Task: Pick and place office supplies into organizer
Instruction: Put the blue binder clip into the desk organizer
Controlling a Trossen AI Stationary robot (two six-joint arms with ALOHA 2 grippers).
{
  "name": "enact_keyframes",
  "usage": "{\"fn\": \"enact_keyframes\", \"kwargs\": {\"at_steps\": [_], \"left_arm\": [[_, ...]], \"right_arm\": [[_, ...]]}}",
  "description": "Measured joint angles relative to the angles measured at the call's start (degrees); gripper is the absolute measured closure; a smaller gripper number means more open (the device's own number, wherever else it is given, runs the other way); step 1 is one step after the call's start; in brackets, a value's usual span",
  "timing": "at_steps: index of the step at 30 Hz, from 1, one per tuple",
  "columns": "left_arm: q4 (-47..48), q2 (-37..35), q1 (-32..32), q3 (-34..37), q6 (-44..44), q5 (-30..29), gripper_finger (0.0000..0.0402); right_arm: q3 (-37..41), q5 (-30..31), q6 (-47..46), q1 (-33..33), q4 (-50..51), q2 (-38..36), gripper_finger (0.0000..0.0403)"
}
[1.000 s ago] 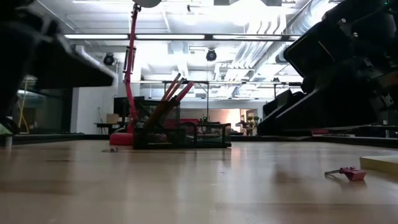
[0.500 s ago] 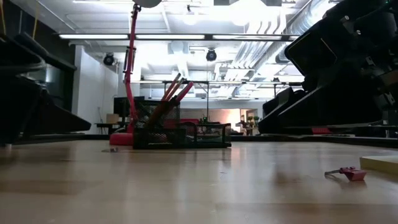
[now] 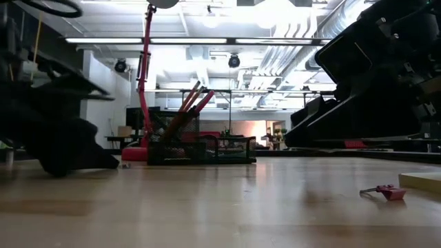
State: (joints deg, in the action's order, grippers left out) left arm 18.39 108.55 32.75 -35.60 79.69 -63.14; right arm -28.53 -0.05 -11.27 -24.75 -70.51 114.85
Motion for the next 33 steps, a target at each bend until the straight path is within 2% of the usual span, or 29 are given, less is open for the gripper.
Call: {"fn": "enact_keyframes", "kwargs": {"at_steps": [5,10,16,21,24,27,30,33], "left_arm": [[-4.12,0.05,-0.23,-1.72,-10.97,0.14,0.0165],[-3.85,-0.57,-2.32,-1.92,-16.34,3.69,0.0180],[-4.56,-1.28,-5.90,-2.05,-22.68,6.36,0.0179],[-11.00,-1.38,-6.88,-1.07,-29.65,6.91,0.0185],[-12.63,-1.64,-6.85,-0.50,-30.35,7.46,0.0198],[-13.34,-1.61,-6.57,-0.01,-26.72,8.15,0.0235],[-14.15,-1.46,-5.99,0.58,-20.44,8.41,0.0291],[-15.06,-1.46,-5.41,0.70,-19.47,8.97,0.0350]], "right_arm": [[0.00,0.00,-0.02,0.00,0.43,0.00,0.0269],[0.00,0.02,-0.04,0.00,0.44,0.00,0.0269],[0.00,0.02,-0.20,0.00,-0.01,0.00,0.0269],[0.00,0.02,-0.20,0.00,0.01,0.00,0.0269],[0.00,0.02,-0.20,0.00,0.01,0.00,0.0269],[0.00,0.02,-0.20,-0.02,0.01,-0.01,0.0269],[0.00,0.02,-0.26,-0.02,-0.01,0.00,0.0269],[0.00,0.02,-0.24,-0.02,-0.01,-0.01,0.0269]]}}
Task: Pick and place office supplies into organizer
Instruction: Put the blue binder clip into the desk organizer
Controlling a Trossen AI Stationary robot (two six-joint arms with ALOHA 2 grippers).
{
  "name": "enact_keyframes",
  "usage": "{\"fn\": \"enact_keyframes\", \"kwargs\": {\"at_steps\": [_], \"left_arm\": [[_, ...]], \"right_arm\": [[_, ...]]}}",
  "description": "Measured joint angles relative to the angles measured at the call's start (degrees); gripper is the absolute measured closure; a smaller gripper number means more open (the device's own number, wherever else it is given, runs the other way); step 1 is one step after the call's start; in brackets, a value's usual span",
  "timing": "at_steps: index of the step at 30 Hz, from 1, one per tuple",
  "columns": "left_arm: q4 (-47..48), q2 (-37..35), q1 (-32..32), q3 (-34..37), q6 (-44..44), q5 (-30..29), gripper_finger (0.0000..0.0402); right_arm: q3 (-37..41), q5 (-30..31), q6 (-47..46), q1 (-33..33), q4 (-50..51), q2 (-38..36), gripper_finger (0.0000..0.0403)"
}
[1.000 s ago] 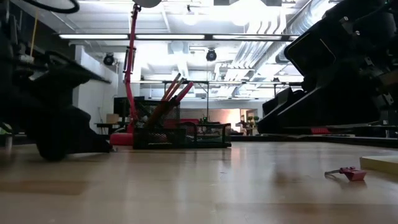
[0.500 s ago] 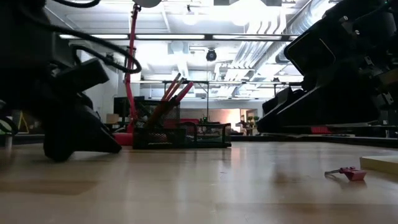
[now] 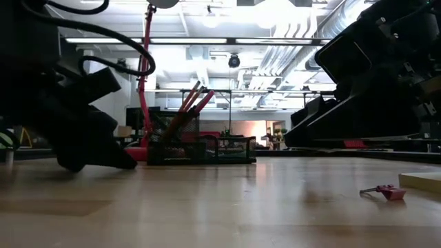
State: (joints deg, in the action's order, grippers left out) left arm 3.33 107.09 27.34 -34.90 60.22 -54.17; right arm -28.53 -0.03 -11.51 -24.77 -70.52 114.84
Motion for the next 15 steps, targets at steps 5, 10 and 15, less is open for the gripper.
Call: {"fn": "enact_keyframes", "kwargs": {"at_steps": [5,10,15], "left_arm": [[-5.43,0.40,3.08,0.42,-2.08,-1.74,0.0390],[-10.87,0.46,7.48,0.32,-1.72,-0.76,0.0396],[-13.33,0.52,11.42,0.28,-2.13,-1.30,0.0399]], "right_arm": [[0.00,0.00,0.00,0.00,0.00,0.00,0.0269],[0.00,0.00,-0.09,0.00,0.12,-0.01,0.0269],[0.00,0.00,-0.04,0.00,0.49,-0.01,0.0269]]}}
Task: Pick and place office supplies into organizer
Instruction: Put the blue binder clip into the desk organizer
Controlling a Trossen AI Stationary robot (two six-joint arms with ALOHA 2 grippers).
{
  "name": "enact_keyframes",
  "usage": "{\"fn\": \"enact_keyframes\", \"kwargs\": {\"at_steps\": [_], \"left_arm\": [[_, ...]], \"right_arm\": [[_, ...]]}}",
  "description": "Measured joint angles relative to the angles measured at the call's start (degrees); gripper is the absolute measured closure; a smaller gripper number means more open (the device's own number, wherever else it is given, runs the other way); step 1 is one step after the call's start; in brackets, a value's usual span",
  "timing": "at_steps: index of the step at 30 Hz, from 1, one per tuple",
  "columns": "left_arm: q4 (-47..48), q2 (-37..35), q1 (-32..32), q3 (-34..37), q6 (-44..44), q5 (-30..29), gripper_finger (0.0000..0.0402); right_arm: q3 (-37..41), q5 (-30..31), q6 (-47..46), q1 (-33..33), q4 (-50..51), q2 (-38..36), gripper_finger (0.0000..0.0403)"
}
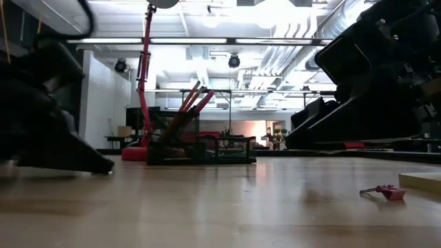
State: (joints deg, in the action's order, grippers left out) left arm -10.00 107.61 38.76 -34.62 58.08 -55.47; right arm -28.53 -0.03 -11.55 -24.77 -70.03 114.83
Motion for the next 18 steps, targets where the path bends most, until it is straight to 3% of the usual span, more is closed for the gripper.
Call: {"fn": "enact_keyframes", "kwargs": {"at_steps": [10,15,18], "left_arm": [[-0.15,0.04,2.47,-3.32,-6.91,-6.95,0.0401],[-0.33,-0.04,2.51,-4.26,-5.65,-6.59,0.0400],[-0.31,-0.07,2.33,-4.27,-4.12,-3.53,0.0388]], "right_arm": [[0.00,1.09,0.02,0.00,-0.04,0.00,0.0269],[0.00,1.05,-0.26,0.00,-0.03,0.00,0.0269],[0.00,1.00,-0.38,0.00,0.04,0.00,0.0269]]}}
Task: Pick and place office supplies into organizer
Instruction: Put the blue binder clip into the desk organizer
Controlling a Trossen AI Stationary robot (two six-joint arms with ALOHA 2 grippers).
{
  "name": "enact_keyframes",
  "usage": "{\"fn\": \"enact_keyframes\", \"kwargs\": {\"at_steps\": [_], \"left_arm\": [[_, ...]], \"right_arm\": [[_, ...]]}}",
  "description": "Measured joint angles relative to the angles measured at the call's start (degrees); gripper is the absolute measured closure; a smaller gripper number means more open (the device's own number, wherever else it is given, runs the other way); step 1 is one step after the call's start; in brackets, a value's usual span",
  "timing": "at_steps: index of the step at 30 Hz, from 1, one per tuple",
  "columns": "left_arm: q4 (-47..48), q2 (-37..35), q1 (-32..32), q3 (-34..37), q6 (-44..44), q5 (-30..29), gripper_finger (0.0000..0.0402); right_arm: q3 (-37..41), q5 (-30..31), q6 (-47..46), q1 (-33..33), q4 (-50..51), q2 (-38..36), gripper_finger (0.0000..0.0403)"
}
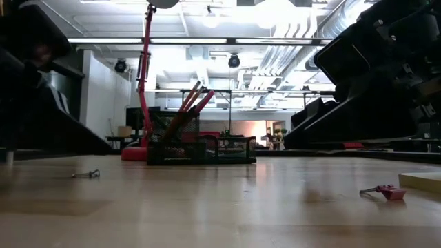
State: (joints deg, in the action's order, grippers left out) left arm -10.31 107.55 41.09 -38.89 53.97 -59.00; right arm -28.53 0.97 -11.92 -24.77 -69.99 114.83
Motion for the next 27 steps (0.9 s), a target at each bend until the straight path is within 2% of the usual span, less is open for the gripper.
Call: {"fn": "enact_keyframes", "kwargs": {"at_steps": [6,8,10,16,21,24,27], "left_arm": [[2.81,-0.09,-0.18,-0.04,0.20,0.59,0.0329],[5.10,-0.11,-0.22,-0.10,-1.93,3.80,0.0302],[8.01,0.14,-0.19,-0.13,0.59,6.33,0.0274],[10.04,0.21,1.46,-0.13,0.07,3.95,0.0209],[9.78,0.09,1.70,-0.09,-1.48,3.19,0.0178],[9.19,0.09,1.81,-1.30,-5.47,3.77,0.0171],[11.43,0.09,1.78,-1.78,-5.67,4.22,0.0170]], "right_arm": [[0.00,-0.57,-0.04,0.00,0.11,0.00,0.0269],[0.00,-0.57,-0.04,0.00,0.11,0.00,0.0269],[0.00,-0.57,-0.04,0.00,0.11,0.00,0.0269],[0.00,-0.81,-0.02,0.00,0.35,0.00,0.0269],[0.00,-1.90,-0.46,-0.01,0.37,0.00,0.0269],[0.00,-1.92,-0.06,-0.02,0.37,0.00,0.0269],[0.00,-1.92,-0.04,0.00,0.39,0.00,0.0269]]}}
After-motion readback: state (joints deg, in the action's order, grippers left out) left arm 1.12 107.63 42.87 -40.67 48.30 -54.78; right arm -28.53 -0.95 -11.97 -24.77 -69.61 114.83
